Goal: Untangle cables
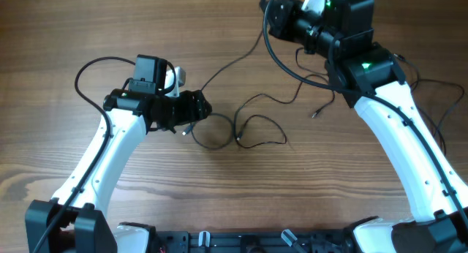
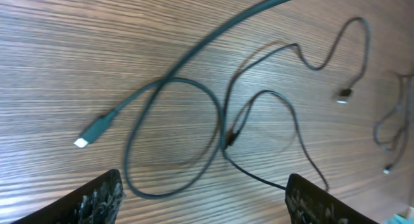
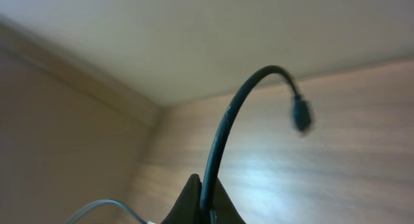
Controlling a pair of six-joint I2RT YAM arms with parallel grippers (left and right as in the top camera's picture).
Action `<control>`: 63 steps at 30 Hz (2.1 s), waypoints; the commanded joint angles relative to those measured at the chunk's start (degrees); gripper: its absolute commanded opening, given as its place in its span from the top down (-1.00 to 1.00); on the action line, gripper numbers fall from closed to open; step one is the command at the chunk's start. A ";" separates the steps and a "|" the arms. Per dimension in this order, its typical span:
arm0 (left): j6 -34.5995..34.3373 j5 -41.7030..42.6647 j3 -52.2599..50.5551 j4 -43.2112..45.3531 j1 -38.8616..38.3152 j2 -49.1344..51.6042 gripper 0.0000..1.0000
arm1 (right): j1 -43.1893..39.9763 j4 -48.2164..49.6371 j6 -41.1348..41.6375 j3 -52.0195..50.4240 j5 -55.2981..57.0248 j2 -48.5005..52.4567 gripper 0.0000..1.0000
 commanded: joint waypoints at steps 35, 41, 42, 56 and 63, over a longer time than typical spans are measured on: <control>-6.19 8.96 2.75 15.26 2.86 -10.62 0.91 | -1.49 -31.04 -10.05 0.07 -9.27 2.03 0.91; -19.93 15.47 2.75 25.53 4.00 -12.35 0.86 | 4.00 -39.30 -22.77 0.07 -17.14 6.19 0.91; -22.75 16.90 2.75 27.58 4.00 -12.33 0.85 | 5.95 -39.89 -25.38 0.07 -16.92 6.78 0.91; -29.44 19.47 2.75 31.67 4.00 -12.35 0.89 | 17.05 -30.91 -26.29 0.07 -17.20 8.39 0.76; -33.81 14.05 2.75 31.65 4.00 -12.35 0.90 | 18.58 -26.58 -25.90 0.07 -22.38 8.39 0.66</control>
